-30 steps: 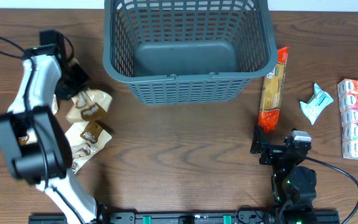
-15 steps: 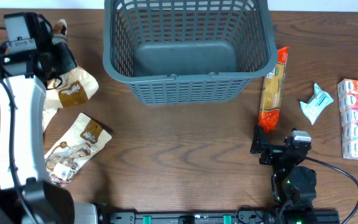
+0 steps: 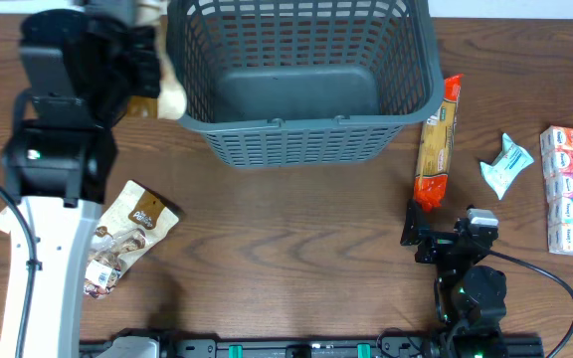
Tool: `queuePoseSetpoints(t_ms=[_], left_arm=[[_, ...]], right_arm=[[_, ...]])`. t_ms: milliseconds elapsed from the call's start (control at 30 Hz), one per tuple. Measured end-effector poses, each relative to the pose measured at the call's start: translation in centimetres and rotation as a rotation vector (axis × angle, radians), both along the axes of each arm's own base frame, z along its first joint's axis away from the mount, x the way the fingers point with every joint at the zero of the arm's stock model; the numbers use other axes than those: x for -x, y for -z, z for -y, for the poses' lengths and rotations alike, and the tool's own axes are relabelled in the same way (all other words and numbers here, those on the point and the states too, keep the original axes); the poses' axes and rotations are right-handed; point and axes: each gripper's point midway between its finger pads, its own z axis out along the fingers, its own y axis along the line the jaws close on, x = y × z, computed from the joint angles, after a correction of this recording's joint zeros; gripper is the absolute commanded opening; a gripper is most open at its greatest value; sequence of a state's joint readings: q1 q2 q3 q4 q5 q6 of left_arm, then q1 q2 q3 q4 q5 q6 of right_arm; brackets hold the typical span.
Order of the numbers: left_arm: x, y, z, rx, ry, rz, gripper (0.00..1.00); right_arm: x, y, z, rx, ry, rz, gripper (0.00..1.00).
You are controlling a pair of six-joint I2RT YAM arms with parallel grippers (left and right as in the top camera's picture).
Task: Pack container
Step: 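Carry the bag into the grey basket and open the left gripper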
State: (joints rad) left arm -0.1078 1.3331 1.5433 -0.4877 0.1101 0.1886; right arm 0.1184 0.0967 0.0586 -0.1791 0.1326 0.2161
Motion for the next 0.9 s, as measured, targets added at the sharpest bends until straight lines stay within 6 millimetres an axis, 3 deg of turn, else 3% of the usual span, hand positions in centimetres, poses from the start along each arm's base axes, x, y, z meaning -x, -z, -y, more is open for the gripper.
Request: queuePoseSetpoints(t_ms=[100,267,400,500,667,800,900], left_arm=[[0.1,-1.6,3.7,-0.113,0.138,0.095,0.06],[0.2,-3.1,7.4,-0.262,0.276,0.211,0.06],[-0.5,-1.9,9.6,-0.361,0.397,0.239,0.06],[-2.2,0.7,11.2,-0.393,0.483,0.219,0.06],[-4.9,7.8,14.1,-0.381,0.638,0.101,0.06],[-6.0,12.8,15.5,-0.344,0.722,0.004,0.06],[-5.8,16.3,16.0,-0.329,0.766,-0.089,0.24]], right_arm=[[0.0,0.0,0.0,0.0,0.0,0.0,0.99],[0.0,0.0,0.0,0.0,0.0,0.0,0.99],[0.0,0.0,0.0,0.0,0.0,0.0,0.99],[0.0,0.0,0.0,0.0,0.0,0.0,0.99],[0.0,0.0,0.0,0.0,0.0,0.0,0.99],[0.0,0.0,0.0,0.0,0.0,0.0,0.99],[0.0,0.0,0.0,0.0,0.0,0.0,0.99]])
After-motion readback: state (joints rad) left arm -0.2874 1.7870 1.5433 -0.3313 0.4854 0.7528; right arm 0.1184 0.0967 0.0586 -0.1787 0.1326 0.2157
